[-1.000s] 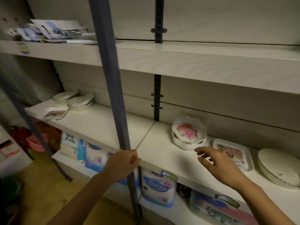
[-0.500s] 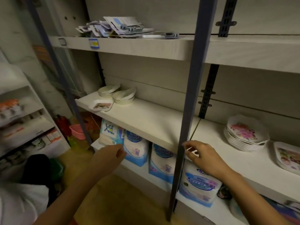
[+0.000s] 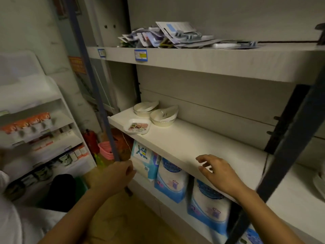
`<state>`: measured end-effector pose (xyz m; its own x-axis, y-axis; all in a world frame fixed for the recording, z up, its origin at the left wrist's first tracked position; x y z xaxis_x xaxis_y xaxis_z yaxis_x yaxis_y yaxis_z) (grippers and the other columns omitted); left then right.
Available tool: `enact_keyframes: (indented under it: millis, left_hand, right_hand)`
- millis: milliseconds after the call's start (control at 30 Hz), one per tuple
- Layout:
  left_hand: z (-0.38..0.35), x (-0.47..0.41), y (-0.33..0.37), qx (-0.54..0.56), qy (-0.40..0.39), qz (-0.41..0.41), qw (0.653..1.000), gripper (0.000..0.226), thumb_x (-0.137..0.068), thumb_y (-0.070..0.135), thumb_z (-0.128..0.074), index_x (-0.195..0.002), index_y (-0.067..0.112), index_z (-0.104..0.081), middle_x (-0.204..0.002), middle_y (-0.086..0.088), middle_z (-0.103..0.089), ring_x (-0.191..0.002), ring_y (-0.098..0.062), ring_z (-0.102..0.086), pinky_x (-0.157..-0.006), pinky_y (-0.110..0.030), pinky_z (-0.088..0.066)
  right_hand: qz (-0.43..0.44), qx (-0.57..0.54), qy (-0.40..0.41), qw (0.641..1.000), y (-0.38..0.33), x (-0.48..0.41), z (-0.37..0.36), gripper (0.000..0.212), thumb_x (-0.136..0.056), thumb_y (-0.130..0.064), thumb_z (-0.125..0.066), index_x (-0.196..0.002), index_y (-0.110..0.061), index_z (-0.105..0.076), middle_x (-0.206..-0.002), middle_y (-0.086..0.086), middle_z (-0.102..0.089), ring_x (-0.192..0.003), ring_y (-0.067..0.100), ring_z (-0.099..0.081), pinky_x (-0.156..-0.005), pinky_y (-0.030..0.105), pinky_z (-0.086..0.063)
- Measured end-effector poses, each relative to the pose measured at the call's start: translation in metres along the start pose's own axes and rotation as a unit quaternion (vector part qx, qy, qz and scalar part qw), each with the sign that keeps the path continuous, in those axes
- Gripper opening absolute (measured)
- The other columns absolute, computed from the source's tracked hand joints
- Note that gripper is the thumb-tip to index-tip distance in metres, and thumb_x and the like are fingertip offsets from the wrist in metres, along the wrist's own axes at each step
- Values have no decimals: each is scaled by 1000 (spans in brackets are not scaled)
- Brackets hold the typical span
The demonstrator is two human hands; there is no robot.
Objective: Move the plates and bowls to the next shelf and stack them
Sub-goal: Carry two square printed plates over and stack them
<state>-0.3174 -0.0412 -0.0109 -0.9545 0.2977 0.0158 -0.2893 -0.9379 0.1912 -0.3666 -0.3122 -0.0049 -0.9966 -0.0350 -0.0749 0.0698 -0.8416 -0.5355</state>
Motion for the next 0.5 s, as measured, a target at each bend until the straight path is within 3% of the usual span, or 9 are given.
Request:
enact_keyframes:
  millis: [100, 267, 400, 500]
  left_hand:
    - [17, -39, -25, -7, -7, 4, 1000, 14, -95, 34, -45, -83, 28, -46, -83, 10, -52, -74, -5, -51, -58, -12, -35]
    - [32, -96, -68, -19, 1, 30, 999, 35, -95, 35, -44, -63, 36, -29, -67, 17, -39, -64, 0, -45, -53, -7, -31]
    - [29, -131, -101, -9, -28, 37, 999, 22, -95, 34, -43, -74, 33, -43, -74, 13, -48, -76, -9, -53, -58, -11, -37]
    - [28, -155, -118, 1, -39, 51, 998, 18, -96, 32, -42, -98, 22, -56, -93, 0, -57, -94, -20, -61, -79, -25, -46]
  right_hand:
    - [-8, 0, 2, 1000, -7, -45, -9, 32, -94, -27, -48, -126, -25, -52, -127, -4, -57, -107, 12, -57, -94, 29, -48]
    - [-22, -4, 19, 1000, -14, -120, -20, 31, -94, -28, -49, -124, -25, -53, -125, -4, -58, -105, 11, -57, -91, 27, -49]
    - [-31, -13, 7, 999, -21, -159, -44, 30, -94, -26, -49, -123, -24, -54, -123, -3, -59, -101, 10, -58, -89, 26, -49]
    - [-44, -6, -15, 999, -20, -178, -57, 29, -94, -26, -49, -122, -23, -55, -123, -4, -60, -98, 8, -57, -88, 24, -49]
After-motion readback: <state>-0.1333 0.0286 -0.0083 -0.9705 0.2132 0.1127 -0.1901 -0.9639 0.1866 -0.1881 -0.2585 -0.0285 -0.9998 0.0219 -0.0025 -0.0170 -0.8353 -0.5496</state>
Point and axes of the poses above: each hand's wrist, its own x-axis away from the middle knuckle, its own z-axis out of the back of the hand, y = z × x, the point moved 7 cm from there along -x, towards the middle knuckle
